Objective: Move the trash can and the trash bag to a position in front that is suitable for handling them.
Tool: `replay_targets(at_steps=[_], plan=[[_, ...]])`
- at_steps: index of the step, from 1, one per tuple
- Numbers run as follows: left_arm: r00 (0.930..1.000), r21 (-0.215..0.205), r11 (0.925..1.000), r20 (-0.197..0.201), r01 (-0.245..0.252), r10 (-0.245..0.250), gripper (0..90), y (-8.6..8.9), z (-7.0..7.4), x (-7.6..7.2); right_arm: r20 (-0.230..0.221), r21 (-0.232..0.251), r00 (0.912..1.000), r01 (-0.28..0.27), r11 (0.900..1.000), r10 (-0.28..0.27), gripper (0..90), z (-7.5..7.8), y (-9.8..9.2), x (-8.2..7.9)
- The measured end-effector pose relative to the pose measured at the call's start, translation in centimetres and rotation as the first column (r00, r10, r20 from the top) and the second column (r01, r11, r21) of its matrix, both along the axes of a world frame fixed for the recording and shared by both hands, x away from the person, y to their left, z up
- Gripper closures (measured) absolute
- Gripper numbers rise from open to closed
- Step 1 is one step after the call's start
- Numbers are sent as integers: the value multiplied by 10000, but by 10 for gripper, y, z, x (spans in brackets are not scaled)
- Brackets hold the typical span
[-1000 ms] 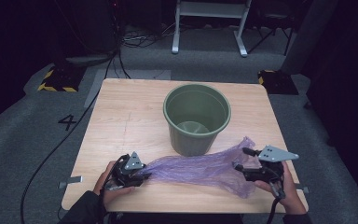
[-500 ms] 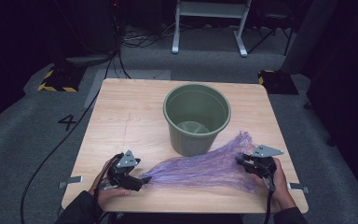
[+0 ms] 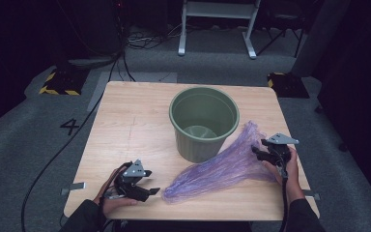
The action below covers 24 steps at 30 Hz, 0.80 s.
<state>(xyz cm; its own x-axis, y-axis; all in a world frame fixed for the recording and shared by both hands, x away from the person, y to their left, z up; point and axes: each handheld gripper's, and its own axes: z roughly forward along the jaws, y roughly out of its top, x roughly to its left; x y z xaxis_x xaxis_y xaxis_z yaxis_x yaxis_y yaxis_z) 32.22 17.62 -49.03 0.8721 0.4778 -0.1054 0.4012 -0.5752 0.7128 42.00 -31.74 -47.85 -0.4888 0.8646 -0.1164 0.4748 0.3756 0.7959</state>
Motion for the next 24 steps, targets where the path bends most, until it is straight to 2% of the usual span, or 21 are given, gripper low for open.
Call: replay_targets(at_steps=[1,4,8,11,14,16,19,22,24], plan=[[10000,-28,10000,-28,85,-85,294,-3,-1,0,48,76,10000,7,10000,-8,349,3,0,-1],[9998,-35,9998,-58,190,-190,293,-7,-1,-2,323,-184,9995,36,9998,-30,268,11,-1,-8],[9999,-234,9996,-33,154,-155,296,-6,1,-2,798,-344,9968,34,9994,-6,225,26,-5,-20],[9998,-280,9994,14,214,-214,352,-7,2,-4,1001,570,9949,-168,9982,111,226,39,-12,-27],[9997,-64,9997,101,231,-230,414,-10,1,-3,1292,759,9915,-255,9968,155,209,50,-14,-34],[9999,-59,9999,103,135,-134,390,-9,-1,-1,1361,823,9900,-484,9954,369,201,56,-11,-40],[9998,-230,9996,48,-185,186,287,-1,-1,3,1434,888,9860,-980,9912,846,198,62,-1,-47],[9977,-113,9982,319,-591,594,183,8,0,4,1400,912,9820,-1407,9858,1272,199,65,11,-51],[9940,-2,9955,553,-945,943,164,16,1,6,1368,811,9787,-1649,9830,1529,199,65,19,-52]])
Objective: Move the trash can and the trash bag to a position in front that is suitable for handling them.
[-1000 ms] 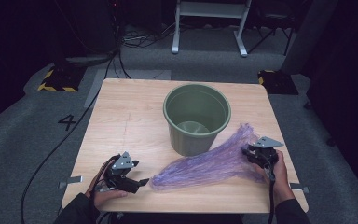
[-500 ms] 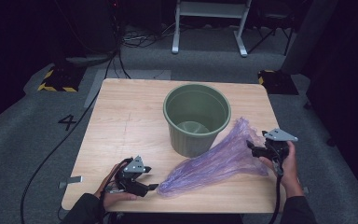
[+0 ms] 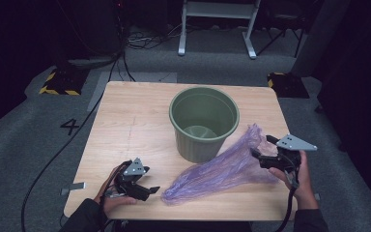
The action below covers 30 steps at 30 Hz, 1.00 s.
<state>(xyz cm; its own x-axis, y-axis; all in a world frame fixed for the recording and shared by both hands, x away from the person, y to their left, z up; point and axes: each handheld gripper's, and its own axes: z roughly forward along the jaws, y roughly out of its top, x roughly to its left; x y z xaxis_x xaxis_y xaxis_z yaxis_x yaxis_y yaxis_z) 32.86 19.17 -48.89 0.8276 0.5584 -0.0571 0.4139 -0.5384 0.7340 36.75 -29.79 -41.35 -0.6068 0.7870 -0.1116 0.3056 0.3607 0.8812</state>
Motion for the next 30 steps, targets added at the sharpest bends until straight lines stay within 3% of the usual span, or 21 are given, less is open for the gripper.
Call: replay_targets(at_steps=[2,6,8,11,15,22,25,30], plan=[[9997,-163,9996,-45,-225,224,163,8,1,3,1,-128,9997,-228,9997,228,199,1,6,-1],[9978,-124,9978,-65,-655,655,167,18,0,7,131,-270,9998,-169,9995,173,198,3,14,0],[9983,-127,9983,-72,-577,576,175,18,-1,7,41,-297,9992,-399,9988,401,198,4,16,2],[9994,-124,9994,-147,-311,309,213,14,-1,5,19,-478,9997,-257,9985,258,223,4,16,8],[9998,8,10000,-215,23,-23,260,6,-4,3,-238,-234,9994,-260,9994,255,219,5,5,15],[9991,399,9987,-293,324,-312,344,-2,-8,2,-229,-319,9988,-430,9986,423,214,21,-14,9],[9990,338,9990,-349,306,-294,341,-2,-8,3,-217,-445,9988,-448,9980,439,212,25,-21,6],[9996,504,9984,-115,252,-246,387,-3,-9,1,-134,-587,9993,-365,9976,358,219,27,-36,1]])
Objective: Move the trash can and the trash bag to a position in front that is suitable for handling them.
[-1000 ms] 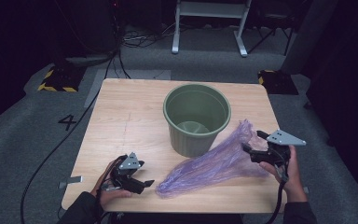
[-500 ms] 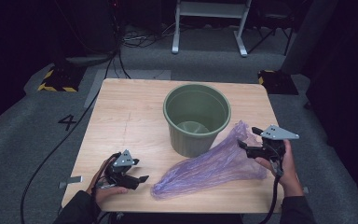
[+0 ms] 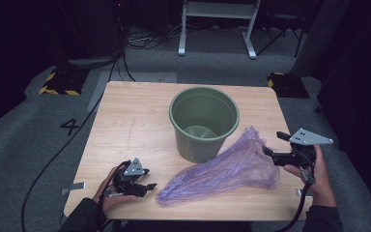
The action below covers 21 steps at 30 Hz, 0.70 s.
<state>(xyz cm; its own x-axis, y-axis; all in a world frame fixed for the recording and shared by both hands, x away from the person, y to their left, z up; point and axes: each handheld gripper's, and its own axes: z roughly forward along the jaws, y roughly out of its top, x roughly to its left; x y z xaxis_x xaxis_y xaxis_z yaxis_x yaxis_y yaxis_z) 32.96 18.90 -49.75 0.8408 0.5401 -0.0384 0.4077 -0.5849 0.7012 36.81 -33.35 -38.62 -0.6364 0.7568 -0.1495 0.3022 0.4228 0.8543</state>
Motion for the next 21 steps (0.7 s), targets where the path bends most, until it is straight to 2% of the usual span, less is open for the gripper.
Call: replay_targets(at_steps=[3,6,9,10,13,15,17,21], plan=[[10000,10,10000,15,-14,14,388,0,0,0,28,-30,9999,115,9999,-115,225,-4,-9,-3],[10000,-50,10000,-31,-24,24,388,0,0,0,-22,-374,9999,147,9992,-148,225,-11,-15,-6],[9999,-83,10000,-114,-6,5,378,0,0,0,-277,-424,9994,204,9989,-216,225,-19,-20,-5],[9998,-195,9998,-174,42,-46,378,0,1,0,-314,-423,9992,239,9988,-252,226,-20,-21,-4],[9996,-541,9984,241,144,-131,372,-3,10,-6,-418,-426,9982,422,9982,-440,229,-25,-26,-2],[9990,-971,9949,372,281,-246,365,-5,17,-9,-447,-520,9972,568,9970,-592,231,-27,-29,-2],[9988,-1359,9898,273,432,-399,347,-8,21,-11,-522,-369,9966,618,9974,-636,232,-28,-33,-2],[9968,-1690,9824,87,794,-790,322,-15,24,-16,-546,-410,9950,817,9958,-839,238,-30,-35,-2]])
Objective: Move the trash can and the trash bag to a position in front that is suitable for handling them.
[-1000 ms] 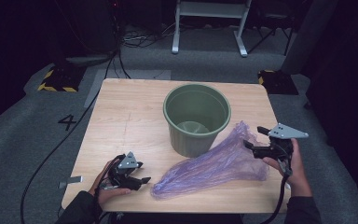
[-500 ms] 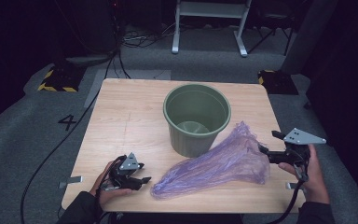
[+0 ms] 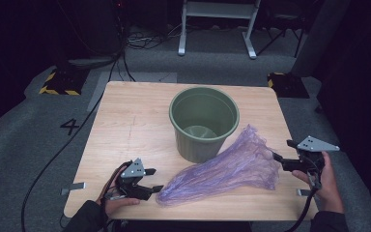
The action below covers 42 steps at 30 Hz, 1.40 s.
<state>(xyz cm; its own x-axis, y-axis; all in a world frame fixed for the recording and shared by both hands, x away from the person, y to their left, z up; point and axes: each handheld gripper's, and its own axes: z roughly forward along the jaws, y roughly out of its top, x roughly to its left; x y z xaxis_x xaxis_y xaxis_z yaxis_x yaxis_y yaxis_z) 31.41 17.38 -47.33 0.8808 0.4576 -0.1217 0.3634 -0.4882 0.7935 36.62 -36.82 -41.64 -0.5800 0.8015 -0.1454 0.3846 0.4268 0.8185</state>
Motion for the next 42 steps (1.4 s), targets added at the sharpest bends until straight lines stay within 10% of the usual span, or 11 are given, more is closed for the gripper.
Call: replay_targets(at_steps=[14,19,28,39,42], plan=[[9976,1142,9911,-132,685,-674,416,-25,-15,-4,98,17,9995,309,9995,-309,243,-1,-13,-3],[9973,1873,9798,67,708,-734,576,-29,-21,-5,157,97,9997,190,9998,-192,243,-2,-16,-3],[9992,1950,9800,-20,387,-390,792,-16,-20,-1,151,153,9999,-13,9999,11,242,-2,-20,-4],[10000,2096,9778,96,-26,6,794,2,-19,1,121,29,9999,-123,9999,122,238,-2,-28,-5],[9989,2002,9787,24,-456,460,518,3,-20,5,154,135,9999,-39,9999,37,236,-1,-27,-5]])
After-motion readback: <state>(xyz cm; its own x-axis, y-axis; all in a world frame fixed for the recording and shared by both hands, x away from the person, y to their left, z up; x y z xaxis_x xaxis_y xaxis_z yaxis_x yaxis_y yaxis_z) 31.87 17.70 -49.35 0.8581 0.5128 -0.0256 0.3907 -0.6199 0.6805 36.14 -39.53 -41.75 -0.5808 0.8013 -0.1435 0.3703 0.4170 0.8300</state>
